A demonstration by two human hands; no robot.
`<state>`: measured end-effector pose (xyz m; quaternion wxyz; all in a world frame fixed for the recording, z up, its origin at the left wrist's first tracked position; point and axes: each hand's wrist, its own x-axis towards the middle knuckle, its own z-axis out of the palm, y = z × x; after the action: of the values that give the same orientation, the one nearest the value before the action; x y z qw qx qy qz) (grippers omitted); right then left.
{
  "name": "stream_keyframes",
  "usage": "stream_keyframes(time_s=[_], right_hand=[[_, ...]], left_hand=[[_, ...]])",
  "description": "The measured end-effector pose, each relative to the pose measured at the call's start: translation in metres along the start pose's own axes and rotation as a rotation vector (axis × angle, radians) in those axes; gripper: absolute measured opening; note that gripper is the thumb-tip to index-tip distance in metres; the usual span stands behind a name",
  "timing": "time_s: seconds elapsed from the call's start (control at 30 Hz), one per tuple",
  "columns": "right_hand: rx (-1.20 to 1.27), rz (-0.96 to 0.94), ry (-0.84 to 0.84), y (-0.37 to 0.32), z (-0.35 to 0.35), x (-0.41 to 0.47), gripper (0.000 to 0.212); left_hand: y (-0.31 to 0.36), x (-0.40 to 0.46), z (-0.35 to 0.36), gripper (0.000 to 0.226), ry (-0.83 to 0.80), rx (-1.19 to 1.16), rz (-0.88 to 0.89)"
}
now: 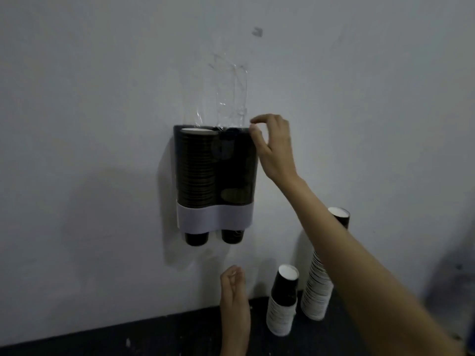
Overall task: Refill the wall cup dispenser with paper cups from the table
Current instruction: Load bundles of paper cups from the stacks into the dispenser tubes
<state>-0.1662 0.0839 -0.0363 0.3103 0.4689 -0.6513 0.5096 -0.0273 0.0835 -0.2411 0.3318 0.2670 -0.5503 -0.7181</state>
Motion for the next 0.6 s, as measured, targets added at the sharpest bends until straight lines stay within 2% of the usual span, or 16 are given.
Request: stream_keyframes(time_s=[0.07,0.13,0.2,0.27,0.33,0.4,0.5,0.6], right_hand=[[0.056,0.101,0.214,0.019,-0.021,-0.057,0.031],[0.100,0.347,0.253,0.052,-0.035,-0.123,0.027],[0.114,0.687,0.121,0.092,-0.037,-0.191,0.030],[0.070,0.938,-0.144,0.127,-0.034,-0.252,0.053],[0.093,1.005,-0.346,0.153,-0.025,-0.295,0.066],[0.131,1.014,-0.416,0.172,-0.011,-0.320,0.076],[0.178,1.026,-0.363,0.189,0.011,-0.331,0.098],[0.212,1.023,-0.286,0.193,0.023,-0.333,0.099]], left_hand=[[-0.017,0.000,0.020,0.022,-0.071,0.085,-0.057],[-0.039,0.009,0.023,0.030,-0.071,0.203,-0.113],[-0.064,0.017,0.027,0.034,-0.140,0.338,-0.160],[-0.091,0.026,0.035,0.049,-0.198,0.445,-0.237],[-0.115,0.038,0.038,0.062,-0.269,0.544,-0.287],[-0.129,0.047,0.042,0.069,-0.326,0.617,-0.304],[-0.146,0.066,0.046,0.071,-0.340,0.700,-0.266],[-0.165,0.087,0.049,0.073,-0.329,0.745,-0.198]])
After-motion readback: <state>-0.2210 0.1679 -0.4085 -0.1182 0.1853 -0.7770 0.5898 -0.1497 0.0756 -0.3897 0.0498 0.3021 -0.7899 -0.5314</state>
